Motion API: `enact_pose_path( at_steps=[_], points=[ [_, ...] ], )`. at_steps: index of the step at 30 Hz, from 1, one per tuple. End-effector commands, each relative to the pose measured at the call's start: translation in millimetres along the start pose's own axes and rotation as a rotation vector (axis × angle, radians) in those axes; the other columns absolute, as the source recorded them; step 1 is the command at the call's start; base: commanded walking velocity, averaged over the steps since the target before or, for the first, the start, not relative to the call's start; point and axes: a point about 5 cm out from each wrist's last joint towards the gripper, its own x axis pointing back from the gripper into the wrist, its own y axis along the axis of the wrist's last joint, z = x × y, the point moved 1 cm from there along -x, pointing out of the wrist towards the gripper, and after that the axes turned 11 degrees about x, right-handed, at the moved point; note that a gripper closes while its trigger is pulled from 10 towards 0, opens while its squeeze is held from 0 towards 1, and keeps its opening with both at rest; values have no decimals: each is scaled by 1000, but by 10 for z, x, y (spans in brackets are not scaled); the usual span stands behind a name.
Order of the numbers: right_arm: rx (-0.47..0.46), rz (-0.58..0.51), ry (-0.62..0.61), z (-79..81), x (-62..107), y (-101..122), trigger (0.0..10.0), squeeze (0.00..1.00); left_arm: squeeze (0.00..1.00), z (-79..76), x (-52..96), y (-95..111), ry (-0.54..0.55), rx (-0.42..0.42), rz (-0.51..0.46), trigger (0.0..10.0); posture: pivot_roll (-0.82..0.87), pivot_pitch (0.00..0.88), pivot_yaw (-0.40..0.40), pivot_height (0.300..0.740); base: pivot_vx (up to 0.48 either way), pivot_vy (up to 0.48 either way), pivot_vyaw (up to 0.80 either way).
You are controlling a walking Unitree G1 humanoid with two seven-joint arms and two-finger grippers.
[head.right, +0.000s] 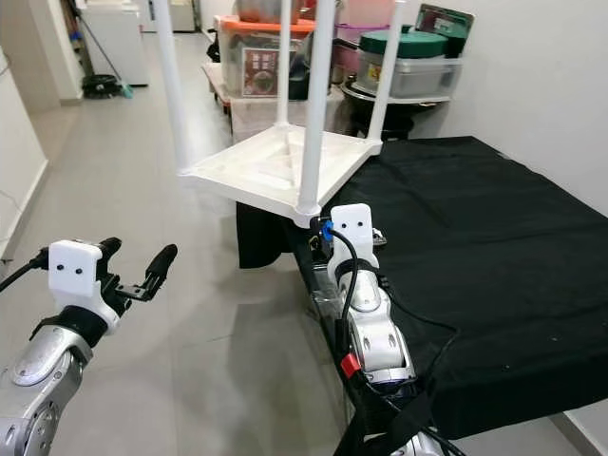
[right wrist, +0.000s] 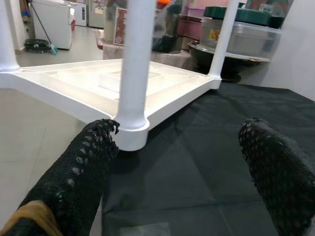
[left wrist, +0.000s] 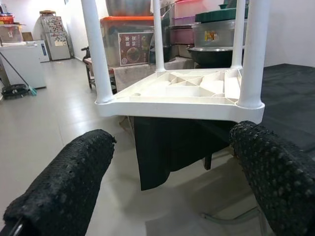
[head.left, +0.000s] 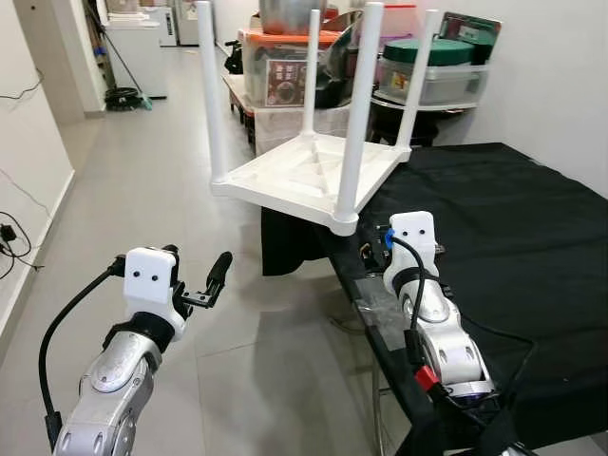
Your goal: Building children table
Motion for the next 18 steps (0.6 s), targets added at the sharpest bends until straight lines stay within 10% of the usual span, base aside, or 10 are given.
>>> enact_pose_path(
  at_steps=[1,18],
  points=[
    [-5,24,-8,-4,8,-62,10000,0,0,4,-16,7,1,11,-14,10000,87,0,-46,740,277,0,0],
    [19,-15,36,43,-8,13,10000,0,0,-30,-26,6,-13,11,-19,10000,89,0,-54,740,251,0,282]
  ],
)
